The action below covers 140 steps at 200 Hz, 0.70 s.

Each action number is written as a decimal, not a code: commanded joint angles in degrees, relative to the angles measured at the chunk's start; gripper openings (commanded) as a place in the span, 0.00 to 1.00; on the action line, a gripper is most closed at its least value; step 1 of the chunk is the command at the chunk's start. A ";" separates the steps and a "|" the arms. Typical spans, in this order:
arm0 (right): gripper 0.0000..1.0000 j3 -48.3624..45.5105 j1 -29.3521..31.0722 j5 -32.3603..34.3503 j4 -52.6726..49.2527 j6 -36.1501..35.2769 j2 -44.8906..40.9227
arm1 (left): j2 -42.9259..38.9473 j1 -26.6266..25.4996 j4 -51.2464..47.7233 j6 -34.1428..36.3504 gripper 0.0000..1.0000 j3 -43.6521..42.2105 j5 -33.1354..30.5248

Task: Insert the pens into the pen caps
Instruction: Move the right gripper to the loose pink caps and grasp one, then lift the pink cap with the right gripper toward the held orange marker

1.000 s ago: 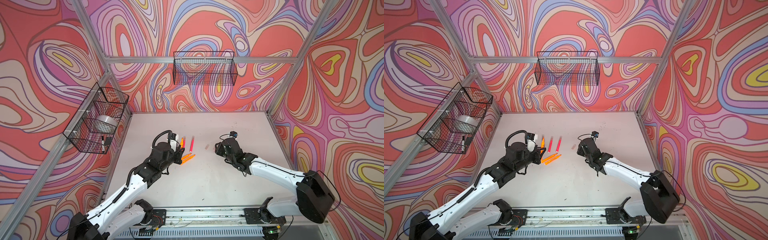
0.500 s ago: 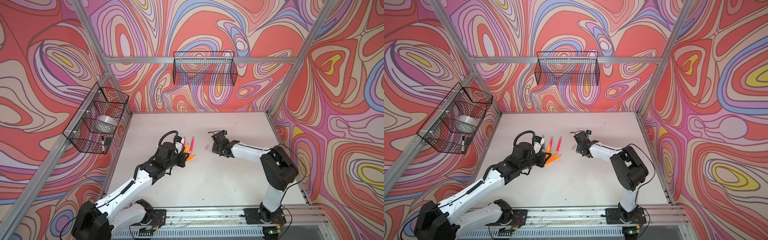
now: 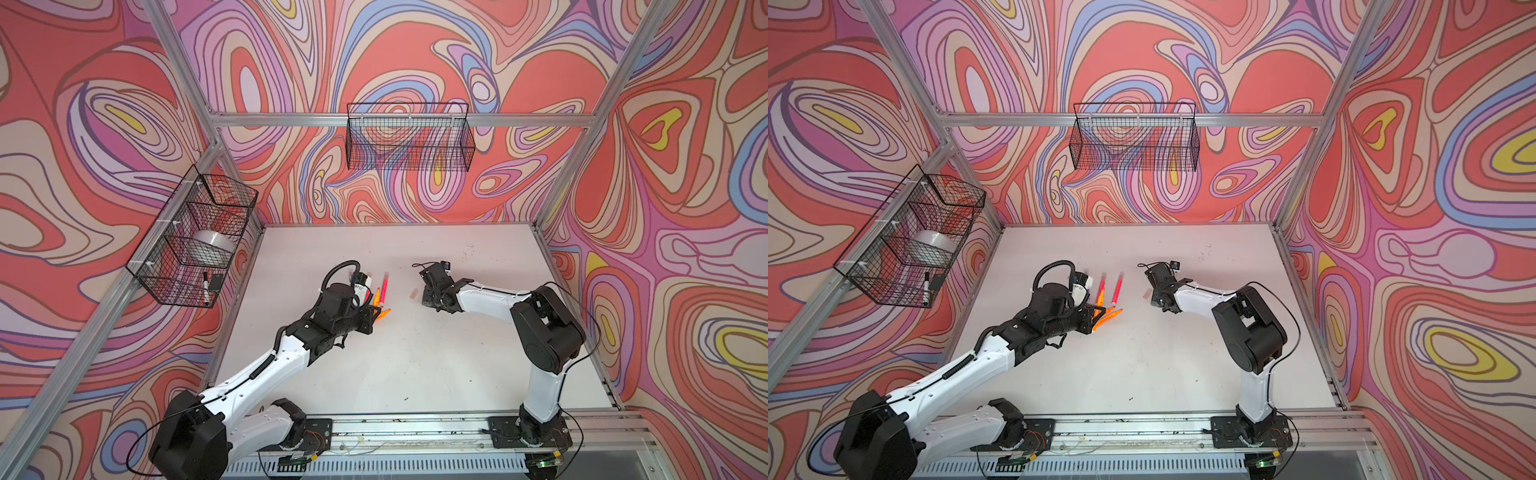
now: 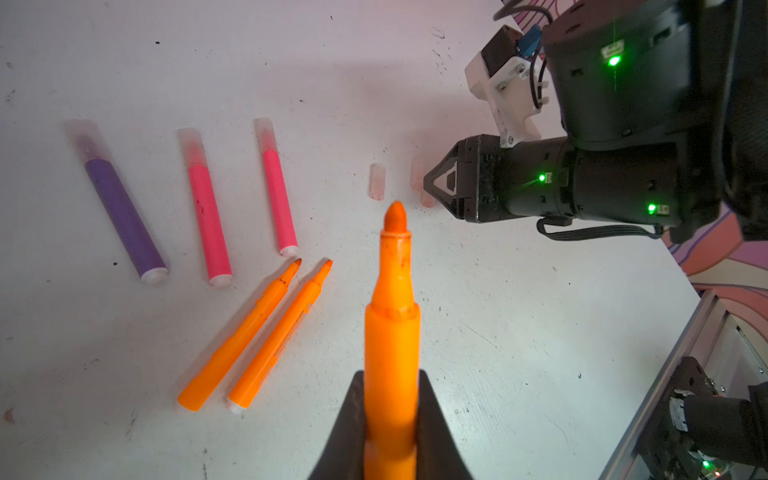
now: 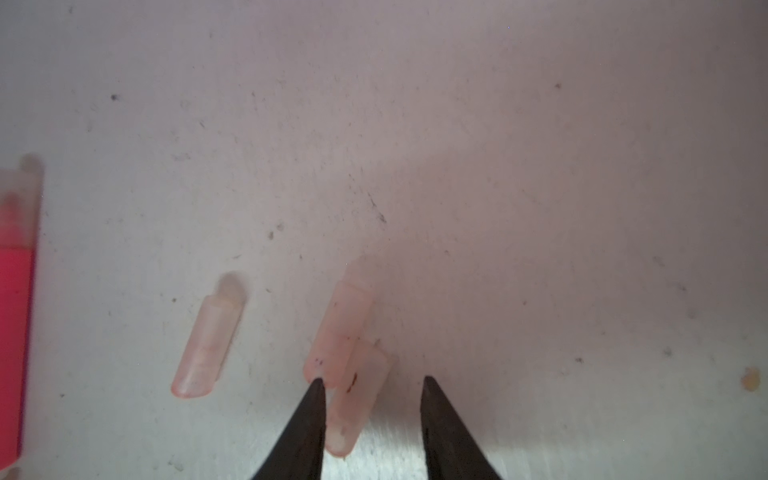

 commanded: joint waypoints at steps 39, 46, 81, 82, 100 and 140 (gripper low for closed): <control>0.28 1.16 -0.33 0.96 -1.39 -0.17 2.28 | 0.00 -0.08 1.31 -0.15 0.00 0.33 0.64; 0.27 1.05 -0.41 1.15 -1.41 -0.12 2.28 | -0.05 -0.05 1.35 -0.24 0.00 0.27 0.72; 0.26 1.22 -0.38 2.57 -2.23 -0.16 2.89 | -0.40 -0.06 1.34 -0.42 0.00 0.16 0.99; 0.26 1.23 -0.37 2.62 -2.26 -0.18 2.93 | -0.40 -0.09 1.33 -0.38 0.00 0.13 0.99; 0.26 1.99 -0.42 3.71 -3.25 -0.32 3.71 | -0.51 -0.06 1.38 -0.52 0.00 0.14 1.23; 0.26 3.31 -0.41 4.62 -4.62 -0.64 5.09 | -0.77 -0.03 1.25 -0.52 0.00 -0.08 1.34</control>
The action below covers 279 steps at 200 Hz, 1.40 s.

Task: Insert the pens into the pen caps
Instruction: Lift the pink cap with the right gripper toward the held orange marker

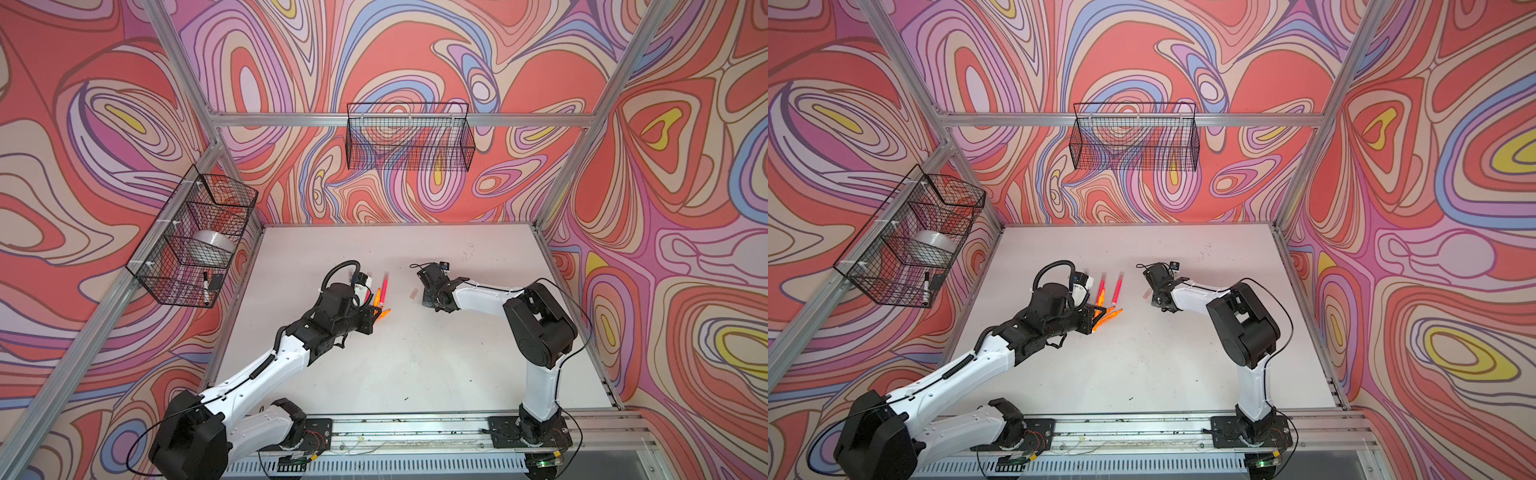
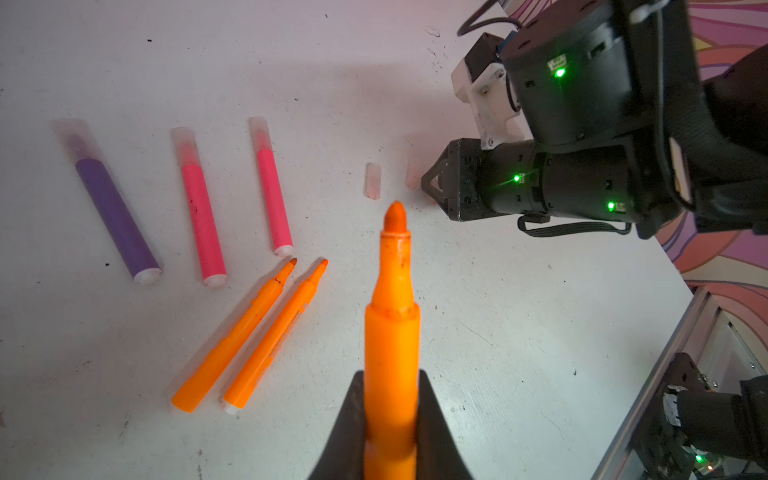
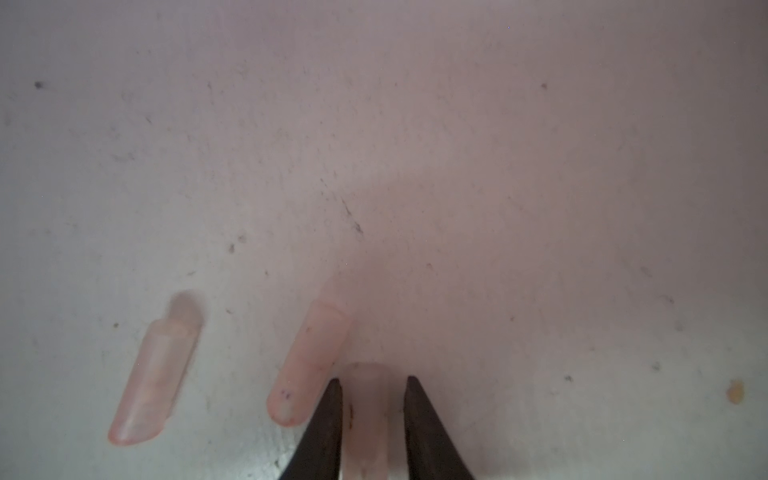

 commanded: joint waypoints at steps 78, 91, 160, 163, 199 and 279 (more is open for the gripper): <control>0.22 0.27 -0.39 1.36 -1.22 -0.34 2.95 | -1.12 -0.12 1.22 -0.51 0.00 -0.17 1.72; 0.21 0.29 -0.37 1.30 -0.87 -0.33 3.30 | -1.41 -0.12 1.20 -0.54 0.00 -0.35 1.98; 0.07 -2.38 -0.41 1.61 0.33 0.75 -0.99 | -2.57 -1.43 4.98 0.44 0.00 -1.97 6.87; 0.07 -2.71 -0.41 1.64 0.37 0.81 -1.79 | -2.64 -1.75 5.45 0.57 0.00 -2.10 7.09; 0.02 -10.93 -0.41 1.35 5.82 2.19 -16.51 | -1.94 -8.26 9.96 2.58 0.00 -2.66 7.07; 0.02 -33.04 -0.32 -15.91 40.83 6.72 -48.80 | -0.21 -14.46 33.16 -5.96 0.00 -9.22 6.76</control>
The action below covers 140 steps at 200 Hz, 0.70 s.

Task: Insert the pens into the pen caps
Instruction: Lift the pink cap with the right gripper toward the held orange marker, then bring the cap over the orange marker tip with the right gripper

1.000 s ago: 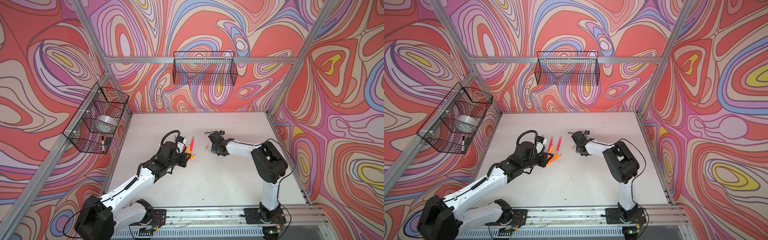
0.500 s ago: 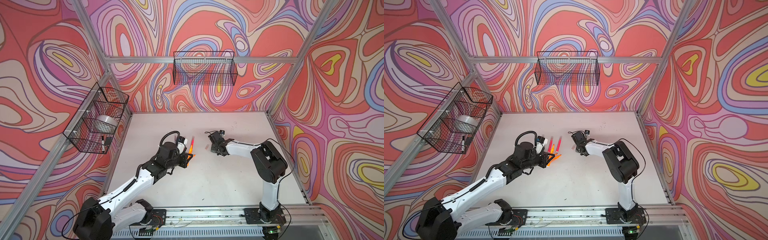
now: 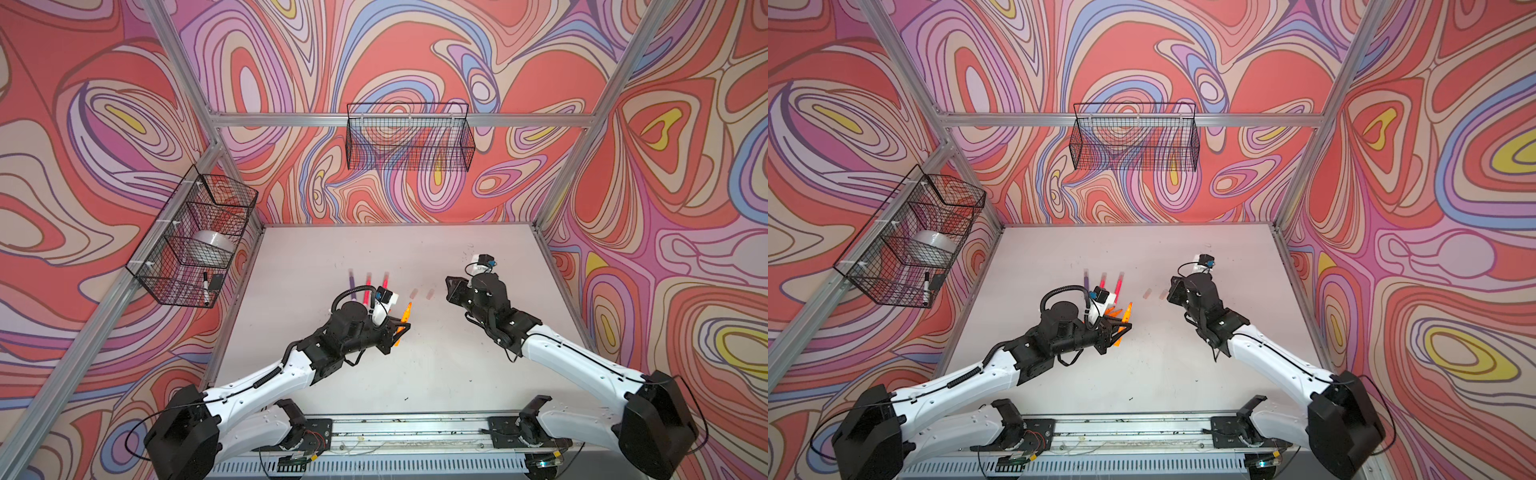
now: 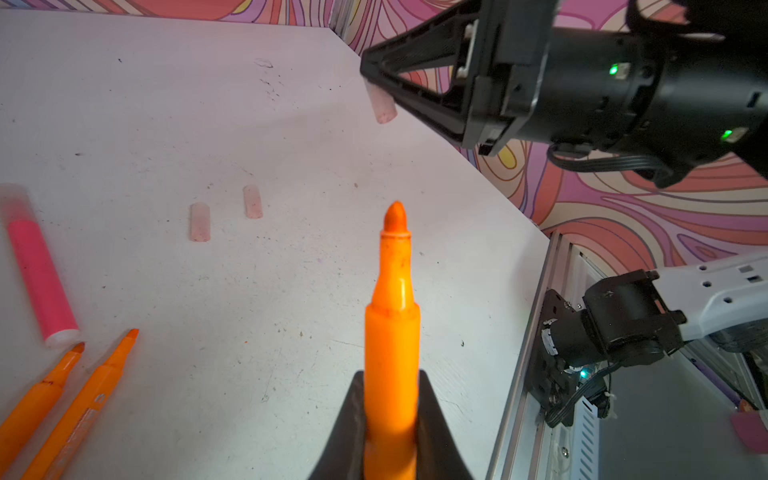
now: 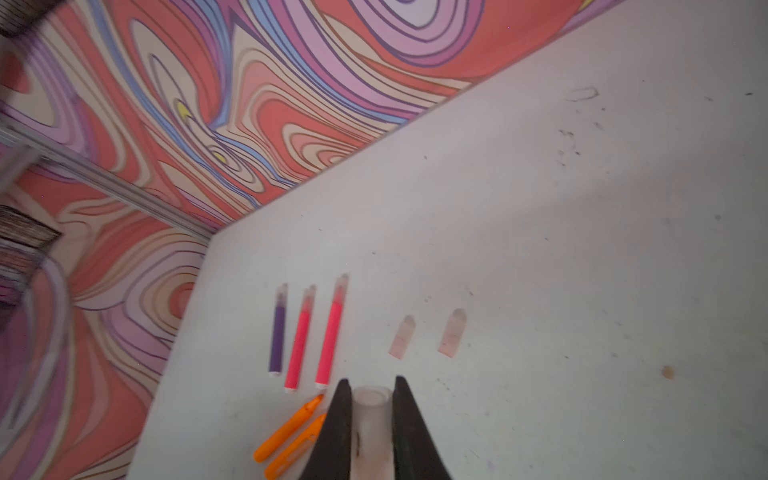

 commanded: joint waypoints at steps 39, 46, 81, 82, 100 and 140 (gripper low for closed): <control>0.02 -10.31 -0.02 -11.92 30.01 9.33 -3.10 | 4.27 -3.45 17.80 -6.03 0.00 -1.11 0.28; 0.02 -10.78 0.30 -12.10 31.99 10.07 -2.75 | 5.06 -3.53 18.24 -6.30 0.00 -0.74 0.36; 0.01 -10.33 3.24 -11.72 34.66 10.54 -0.68 | 9.70 -3.60 21.17 -8.46 0.00 0.88 1.03; 0.01 -10.32 3.28 -11.70 34.72 10.49 -0.64 | 9.77 -3.59 21.30 -8.51 0.00 0.90 1.05; 0.01 -10.13 5.00 -10.88 34.97 9.87 -0.21 | 11.29 -3.62 22.77 -9.35 0.00 1.21 1.12; 0.01 -9.75 8.21 -8.64 34.71 8.44 1.10 | 13.43 -3.58 21.78 -9.79 0.00 3.46 2.02</control>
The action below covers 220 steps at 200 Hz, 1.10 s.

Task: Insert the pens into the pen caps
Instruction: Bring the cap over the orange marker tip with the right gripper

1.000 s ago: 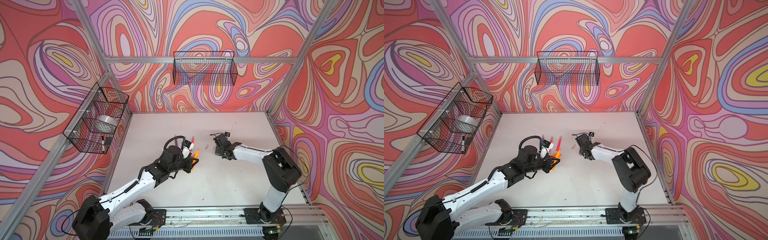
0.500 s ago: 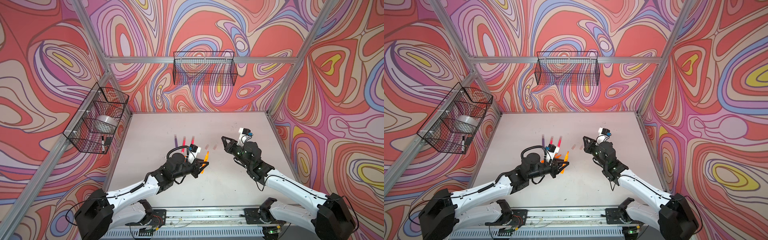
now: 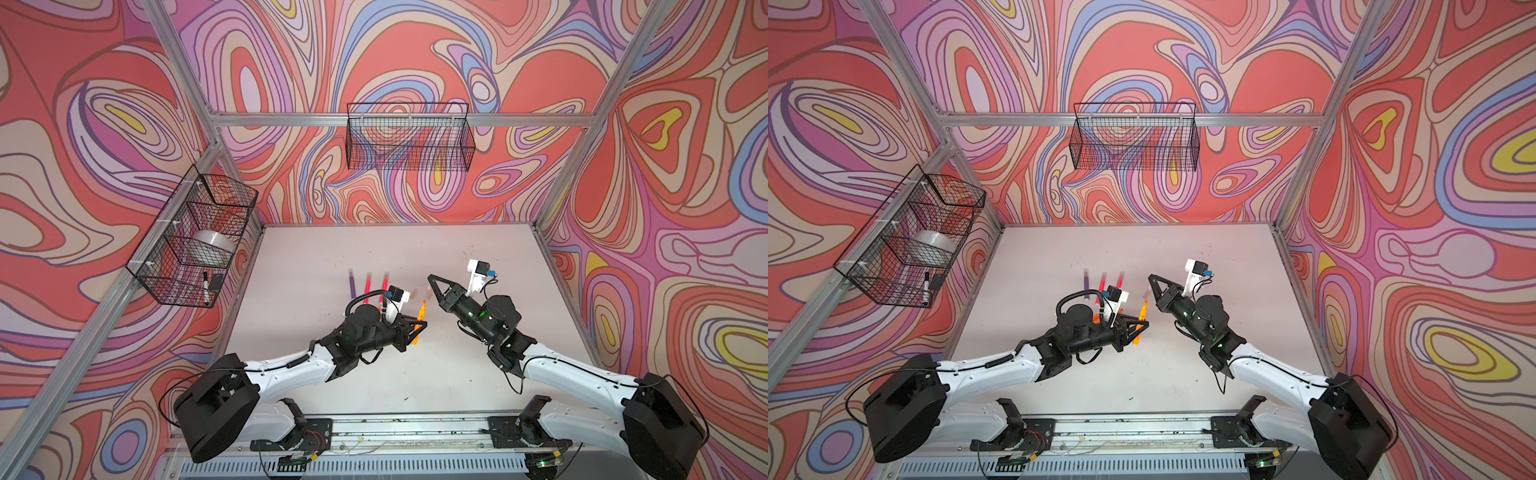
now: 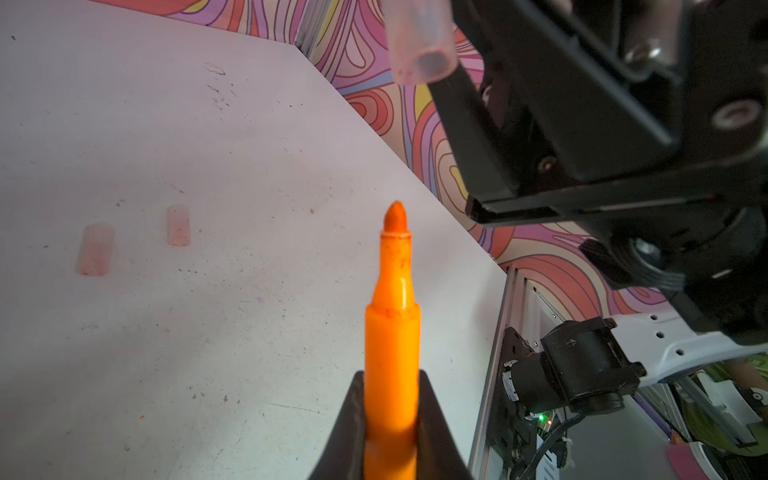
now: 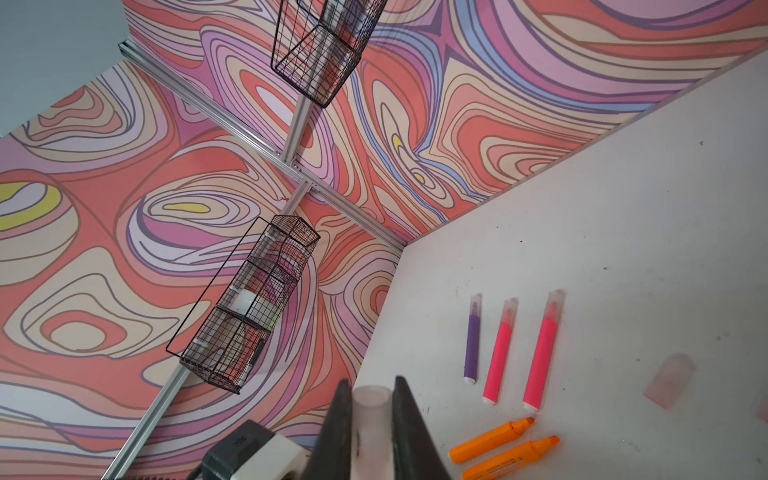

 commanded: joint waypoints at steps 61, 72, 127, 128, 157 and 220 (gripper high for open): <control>0.01 0.41 2.96 2.97 1.38 -1.64 1.74 | -0.55 -0.37 1.29 -0.52 0.00 2.98 0.02; 0.01 0.44 3.01 3.26 1.24 -1.88 1.65 | -0.73 -0.38 1.01 -0.48 0.00 2.83 -0.11; 0.02 1.33 3.01 4.67 -1.32 -3.02 0.52 | -1.06 -0.40 0.74 -0.49 0.00 1.90 0.13; 0.02 1.33 3.03 4.68 -1.38 -3.03 0.52 | -1.12 -0.35 0.74 -0.48 0.00 1.83 0.10; 0.02 1.40 3.05 4.21 -1.16 -2.94 0.35 | -1.27 -0.34 -0.85 0.06 0.00 2.03 -0.56; 0.02 1.20 3.05 4.82 -2.42 -3.62 -1.16 | -1.56 -0.32 -0.47 -0.05 0.00 1.22 -0.63</control>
